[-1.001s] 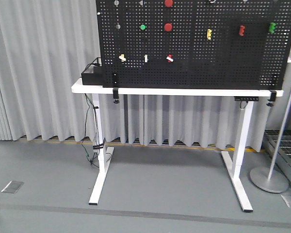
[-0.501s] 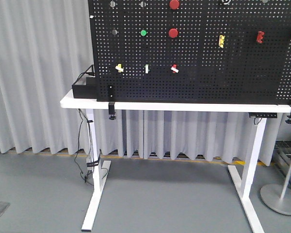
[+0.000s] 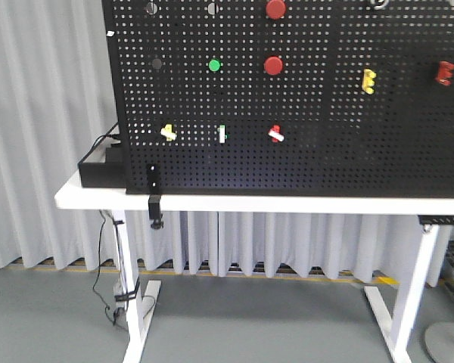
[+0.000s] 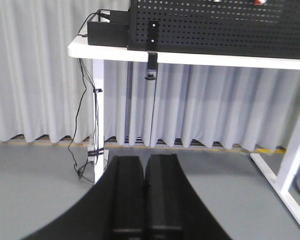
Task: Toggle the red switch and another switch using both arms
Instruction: 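Drive the base forward up to the black pegboard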
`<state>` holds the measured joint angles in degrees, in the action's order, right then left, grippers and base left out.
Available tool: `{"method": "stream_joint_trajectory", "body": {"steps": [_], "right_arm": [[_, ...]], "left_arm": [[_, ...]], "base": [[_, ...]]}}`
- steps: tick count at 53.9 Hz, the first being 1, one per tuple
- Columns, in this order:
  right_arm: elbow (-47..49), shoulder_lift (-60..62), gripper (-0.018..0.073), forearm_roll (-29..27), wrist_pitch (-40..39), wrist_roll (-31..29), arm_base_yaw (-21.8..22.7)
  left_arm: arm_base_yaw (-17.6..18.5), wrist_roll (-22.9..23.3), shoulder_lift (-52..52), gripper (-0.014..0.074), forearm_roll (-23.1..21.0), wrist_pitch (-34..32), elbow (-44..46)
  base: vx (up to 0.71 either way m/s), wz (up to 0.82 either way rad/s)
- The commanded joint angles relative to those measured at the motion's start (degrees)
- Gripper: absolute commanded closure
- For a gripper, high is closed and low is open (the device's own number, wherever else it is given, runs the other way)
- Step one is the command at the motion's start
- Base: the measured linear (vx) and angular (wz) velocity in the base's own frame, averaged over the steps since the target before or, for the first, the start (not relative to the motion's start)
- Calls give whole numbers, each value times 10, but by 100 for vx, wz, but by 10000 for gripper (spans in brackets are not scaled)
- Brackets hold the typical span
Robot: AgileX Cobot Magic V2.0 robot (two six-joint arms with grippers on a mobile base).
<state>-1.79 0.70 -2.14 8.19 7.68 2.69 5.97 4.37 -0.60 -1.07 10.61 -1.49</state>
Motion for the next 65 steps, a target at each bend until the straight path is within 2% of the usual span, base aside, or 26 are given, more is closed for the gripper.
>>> {"method": "stream_joint_trajectory", "body": {"steps": [1,65], "right_arm": [[-3,6,566,2,-48,-4,2],[-3,6,566,2,-48,-4,2]], "left_arm": [[-1,3,-11,594,-2,-45,-12],[-1,3,-11,594,-2,-45,-12]], "base": [[46,1],[38,0]]}}
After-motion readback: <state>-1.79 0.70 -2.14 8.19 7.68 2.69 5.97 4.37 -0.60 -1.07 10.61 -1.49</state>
